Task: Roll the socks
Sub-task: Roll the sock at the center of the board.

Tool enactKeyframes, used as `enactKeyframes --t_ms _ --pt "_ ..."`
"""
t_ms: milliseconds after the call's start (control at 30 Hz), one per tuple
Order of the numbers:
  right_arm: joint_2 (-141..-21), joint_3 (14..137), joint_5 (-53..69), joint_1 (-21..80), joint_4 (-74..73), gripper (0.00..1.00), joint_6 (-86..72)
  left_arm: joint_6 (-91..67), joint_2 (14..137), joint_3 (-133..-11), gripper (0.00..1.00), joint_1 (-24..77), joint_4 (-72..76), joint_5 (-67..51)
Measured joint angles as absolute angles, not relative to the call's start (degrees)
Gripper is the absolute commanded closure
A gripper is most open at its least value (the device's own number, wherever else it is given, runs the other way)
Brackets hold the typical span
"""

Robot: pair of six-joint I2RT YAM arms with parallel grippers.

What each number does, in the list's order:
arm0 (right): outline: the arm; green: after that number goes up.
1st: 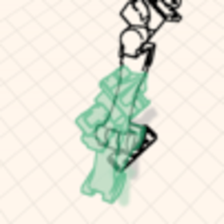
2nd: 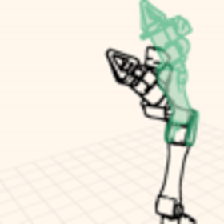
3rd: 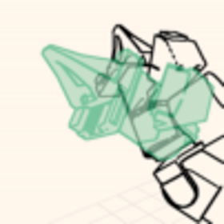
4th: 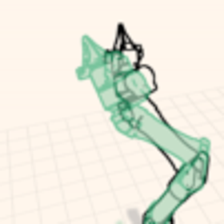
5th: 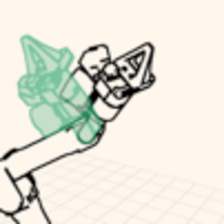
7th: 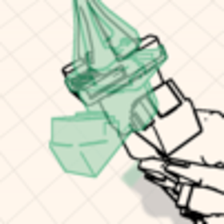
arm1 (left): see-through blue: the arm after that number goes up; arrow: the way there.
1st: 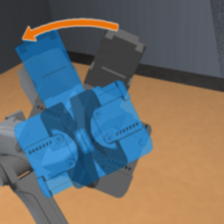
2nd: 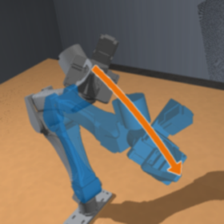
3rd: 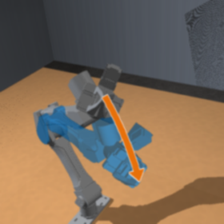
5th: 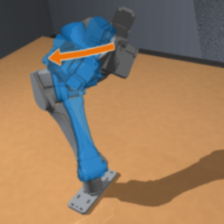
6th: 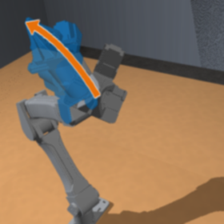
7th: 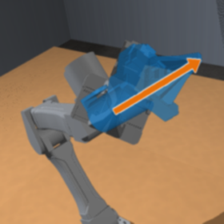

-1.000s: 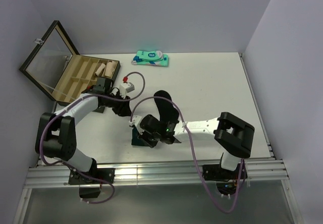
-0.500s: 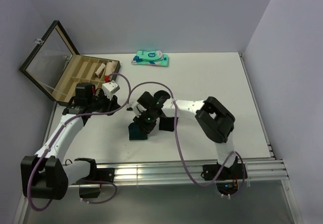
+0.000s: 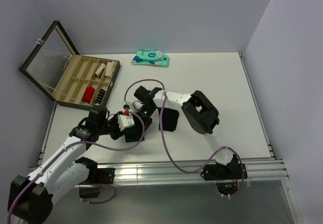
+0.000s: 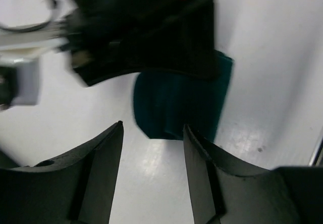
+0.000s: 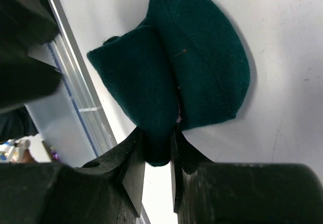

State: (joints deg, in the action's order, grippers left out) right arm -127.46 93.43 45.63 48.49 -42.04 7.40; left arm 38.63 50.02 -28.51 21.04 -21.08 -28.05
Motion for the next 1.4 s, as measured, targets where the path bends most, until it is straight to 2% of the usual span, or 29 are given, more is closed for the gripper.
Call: enactKeyframes --t_ms 167,433,767,1067,1167,1267,1400 --pt "-128.09 94.15 46.65 48.05 -44.34 0.87 8.03 41.04 47.66 -23.94 0.42 30.92 -20.84 -22.79" --pt "-128.77 94.15 48.05 47.92 -44.84 0.87 8.14 41.3 49.84 -22.31 0.42 39.18 -17.72 -17.39" --pt "-129.95 94.94 49.82 47.59 -45.69 0.88 8.16 40.77 53.91 -20.8 0.44 45.69 -12.53 -12.49" --pt "-130.32 94.94 50.72 47.57 -46.0 0.86 8.19 39.35 56.64 -19.31 0.51 48.49 -7.46 -8.75" --pt "-130.32 94.94 50.87 47.51 -45.95 0.84 8.19 39.35 57.69 -18.96 0.57 48.95 -6.0 -7.68" --pt "-130.32 94.8 50.92 47.35 -45.95 0.82 8.16 39.33 58.96 -18.94 0.77 49.34 -4.71 -6.9" --pt "-130.04 94.06 50.87 46.87 -45.39 0.8 7.53 38.89 60.8 -19.38 0.94 50.0 -3.75 -6.11"
